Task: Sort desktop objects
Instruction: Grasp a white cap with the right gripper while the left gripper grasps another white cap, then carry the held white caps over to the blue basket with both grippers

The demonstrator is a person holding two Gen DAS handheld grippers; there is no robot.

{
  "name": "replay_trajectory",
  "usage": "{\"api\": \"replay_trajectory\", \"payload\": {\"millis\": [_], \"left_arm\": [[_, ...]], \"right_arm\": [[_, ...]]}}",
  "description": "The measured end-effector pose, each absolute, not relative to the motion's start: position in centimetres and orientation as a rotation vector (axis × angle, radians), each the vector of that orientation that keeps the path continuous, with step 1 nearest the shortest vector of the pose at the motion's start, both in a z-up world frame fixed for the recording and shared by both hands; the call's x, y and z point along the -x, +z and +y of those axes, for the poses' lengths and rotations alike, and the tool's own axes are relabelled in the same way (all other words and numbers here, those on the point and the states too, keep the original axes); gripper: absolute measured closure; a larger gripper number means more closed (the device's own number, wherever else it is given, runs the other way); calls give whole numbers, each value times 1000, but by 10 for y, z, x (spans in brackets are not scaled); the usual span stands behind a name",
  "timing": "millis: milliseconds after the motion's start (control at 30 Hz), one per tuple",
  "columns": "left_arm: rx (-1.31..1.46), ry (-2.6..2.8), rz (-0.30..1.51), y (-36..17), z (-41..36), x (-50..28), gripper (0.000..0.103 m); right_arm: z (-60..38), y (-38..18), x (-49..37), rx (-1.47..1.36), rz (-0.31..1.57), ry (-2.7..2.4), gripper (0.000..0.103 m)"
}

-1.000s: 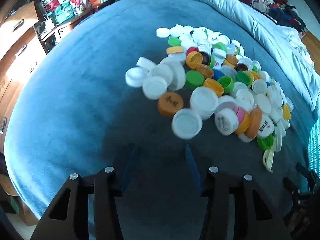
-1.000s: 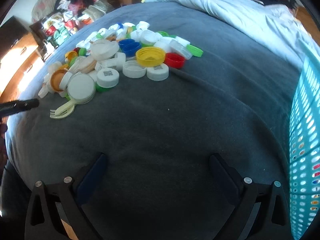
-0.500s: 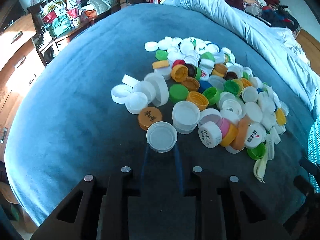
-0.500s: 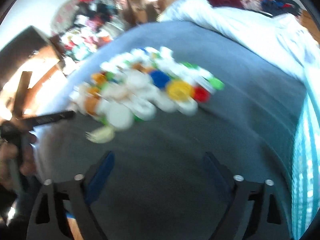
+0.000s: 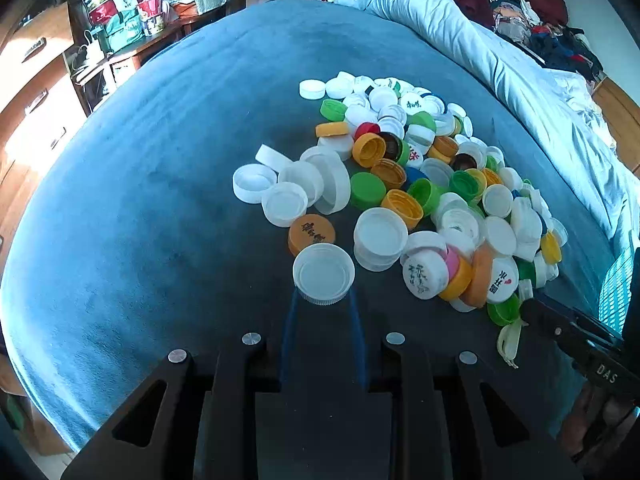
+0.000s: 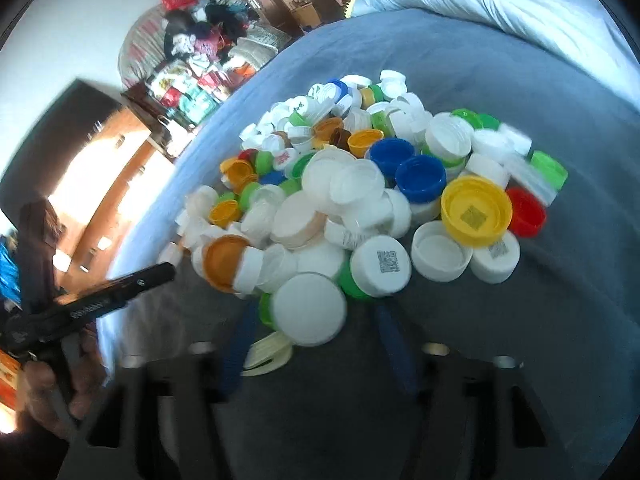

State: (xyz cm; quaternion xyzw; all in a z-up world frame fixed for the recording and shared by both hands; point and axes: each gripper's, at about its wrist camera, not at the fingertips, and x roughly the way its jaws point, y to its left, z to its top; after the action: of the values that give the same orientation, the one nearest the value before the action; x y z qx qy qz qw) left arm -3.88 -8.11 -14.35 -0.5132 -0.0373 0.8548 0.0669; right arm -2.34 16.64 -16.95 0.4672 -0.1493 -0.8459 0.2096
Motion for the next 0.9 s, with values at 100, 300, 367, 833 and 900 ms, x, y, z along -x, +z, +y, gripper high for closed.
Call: {"api": "replay_trajectory", "payload": {"millis": [100, 300, 367, 833, 900], "left_arm": [[1547, 2573, -114, -143, -81, 38, 82], [1521, 2580, -104, -136, -79, 37, 82], [1519, 2577, -109, -135, -78, 37, 82], [1452, 2542, -128, -113, -60, 30, 82], [1436, 2543, -135, -107, -58, 28, 82]], "right_arm": [[165, -157, 17, -1253, -373, -2370, 60], [167, -124, -10, -1168, -105, -2521, 60], [198, -132, -3, -1197, -486, -2353, 60], [250, -171, 2, -773, -1498, -1327, 59], [244, -149, 0, -853, -1389, -1529, 58]]}}
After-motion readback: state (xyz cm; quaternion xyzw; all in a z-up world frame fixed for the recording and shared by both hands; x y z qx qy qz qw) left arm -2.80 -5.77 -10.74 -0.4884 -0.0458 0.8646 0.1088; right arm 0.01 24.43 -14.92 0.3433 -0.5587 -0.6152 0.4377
